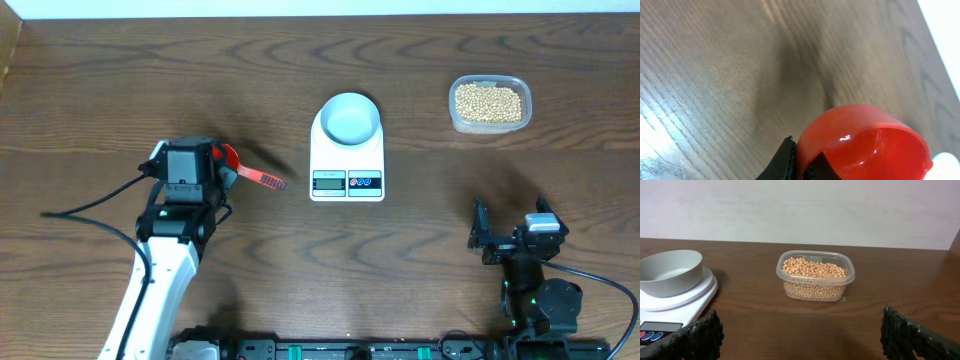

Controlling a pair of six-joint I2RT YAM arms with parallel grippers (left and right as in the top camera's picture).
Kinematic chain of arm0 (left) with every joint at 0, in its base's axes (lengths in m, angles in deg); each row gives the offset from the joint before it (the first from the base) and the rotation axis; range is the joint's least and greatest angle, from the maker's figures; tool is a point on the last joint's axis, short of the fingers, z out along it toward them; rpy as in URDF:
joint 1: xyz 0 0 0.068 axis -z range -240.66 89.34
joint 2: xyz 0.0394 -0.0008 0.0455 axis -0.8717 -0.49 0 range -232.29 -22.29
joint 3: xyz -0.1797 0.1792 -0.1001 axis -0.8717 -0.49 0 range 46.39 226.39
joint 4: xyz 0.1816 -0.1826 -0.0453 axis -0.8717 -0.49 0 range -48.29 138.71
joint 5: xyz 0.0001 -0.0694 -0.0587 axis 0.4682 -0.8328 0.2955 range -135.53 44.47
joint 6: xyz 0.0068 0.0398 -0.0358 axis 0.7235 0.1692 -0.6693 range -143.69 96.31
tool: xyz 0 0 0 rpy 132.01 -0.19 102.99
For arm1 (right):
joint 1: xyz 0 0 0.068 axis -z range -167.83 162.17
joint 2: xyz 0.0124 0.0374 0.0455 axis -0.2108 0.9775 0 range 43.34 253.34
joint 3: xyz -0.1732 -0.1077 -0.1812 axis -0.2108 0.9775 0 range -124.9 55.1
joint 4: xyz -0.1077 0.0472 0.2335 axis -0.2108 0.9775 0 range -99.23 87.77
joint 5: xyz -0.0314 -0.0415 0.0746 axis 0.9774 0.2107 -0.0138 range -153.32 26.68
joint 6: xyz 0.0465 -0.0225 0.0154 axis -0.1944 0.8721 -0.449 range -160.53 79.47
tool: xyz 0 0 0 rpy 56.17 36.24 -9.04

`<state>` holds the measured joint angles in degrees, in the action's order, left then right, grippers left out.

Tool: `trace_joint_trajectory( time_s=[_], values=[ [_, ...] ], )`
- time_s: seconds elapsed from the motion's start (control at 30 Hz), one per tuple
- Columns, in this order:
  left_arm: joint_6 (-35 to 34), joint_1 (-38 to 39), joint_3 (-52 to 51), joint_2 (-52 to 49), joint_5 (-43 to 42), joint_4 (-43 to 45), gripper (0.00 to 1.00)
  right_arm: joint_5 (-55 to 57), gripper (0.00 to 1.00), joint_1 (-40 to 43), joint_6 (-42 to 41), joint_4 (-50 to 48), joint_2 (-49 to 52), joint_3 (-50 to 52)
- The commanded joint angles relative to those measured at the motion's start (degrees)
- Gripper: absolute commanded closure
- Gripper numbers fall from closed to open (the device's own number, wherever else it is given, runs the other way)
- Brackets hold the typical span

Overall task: Scoop item into bowl and weigh 50g on scale
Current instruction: 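Lift the red scoop with the left gripper toward the scale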

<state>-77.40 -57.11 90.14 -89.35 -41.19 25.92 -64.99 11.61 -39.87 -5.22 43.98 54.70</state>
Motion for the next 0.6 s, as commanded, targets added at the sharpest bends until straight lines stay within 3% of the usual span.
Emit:
trace_joint_trajectory(
  time_s=[0.0,0.17,0.57],
  values=[
    [-0.11,0.02,2.47,1.64,-3.26,-0.28,0.93,-0.15,0.01,-0.24,0.48,0.13,-0.26,0.09],
    [-2.40,0.09,2.69,1.68,-7.50,-0.35,0.93,-0.15,0.01,-0.24,0.48,0.13,-0.26,0.09],
    [-3.08,2.40,6.58,1.66,-7.19,-1.16,0.93,-0.15,0.01,-0.24,0.48,0.13,-0.26,0.09]
  ],
)
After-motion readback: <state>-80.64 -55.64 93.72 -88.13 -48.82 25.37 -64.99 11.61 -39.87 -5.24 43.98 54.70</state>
